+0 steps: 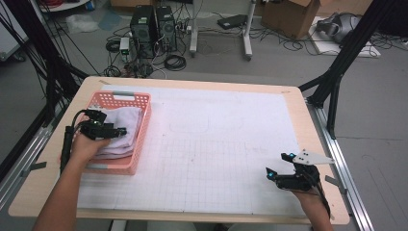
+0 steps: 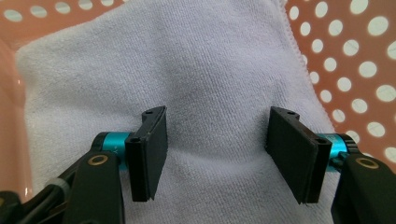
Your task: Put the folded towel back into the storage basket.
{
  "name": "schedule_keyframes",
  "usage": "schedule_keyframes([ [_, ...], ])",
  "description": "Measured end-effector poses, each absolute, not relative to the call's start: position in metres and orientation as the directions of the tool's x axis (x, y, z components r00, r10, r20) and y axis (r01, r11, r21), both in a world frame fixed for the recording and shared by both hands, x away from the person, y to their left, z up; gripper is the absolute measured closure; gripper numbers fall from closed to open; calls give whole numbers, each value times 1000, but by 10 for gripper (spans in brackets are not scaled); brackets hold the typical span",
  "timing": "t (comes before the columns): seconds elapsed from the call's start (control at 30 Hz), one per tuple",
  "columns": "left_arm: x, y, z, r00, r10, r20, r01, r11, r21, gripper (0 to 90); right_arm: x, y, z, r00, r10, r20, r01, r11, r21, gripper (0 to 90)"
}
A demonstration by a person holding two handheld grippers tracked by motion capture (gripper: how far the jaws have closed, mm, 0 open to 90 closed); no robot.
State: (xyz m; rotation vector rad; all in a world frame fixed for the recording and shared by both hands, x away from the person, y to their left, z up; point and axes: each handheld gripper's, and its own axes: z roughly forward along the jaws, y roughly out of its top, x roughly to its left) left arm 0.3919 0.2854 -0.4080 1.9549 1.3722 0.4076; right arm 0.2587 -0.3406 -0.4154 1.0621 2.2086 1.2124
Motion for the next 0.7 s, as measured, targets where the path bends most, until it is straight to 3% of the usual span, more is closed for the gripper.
schedule_keyframes([
  [0.27,372,305,-378,378,891,-250,509,25,860,367,257,-343,-414,-625,780,17,425,322,846,164],
  [0.3,369,306,-374,392,883,-258,477,45,878,329,257,-343,-413,-626,779,13,417,321,850,164],
  [0.47,348,306,-364,426,867,-256,320,120,940,215,256,-345,-411,-622,782,43,415,283,865,164],
  [0.7,316,283,-355,521,826,-218,196,133,971,177,254,-347,-410,-615,787,49,411,267,872,163],
])
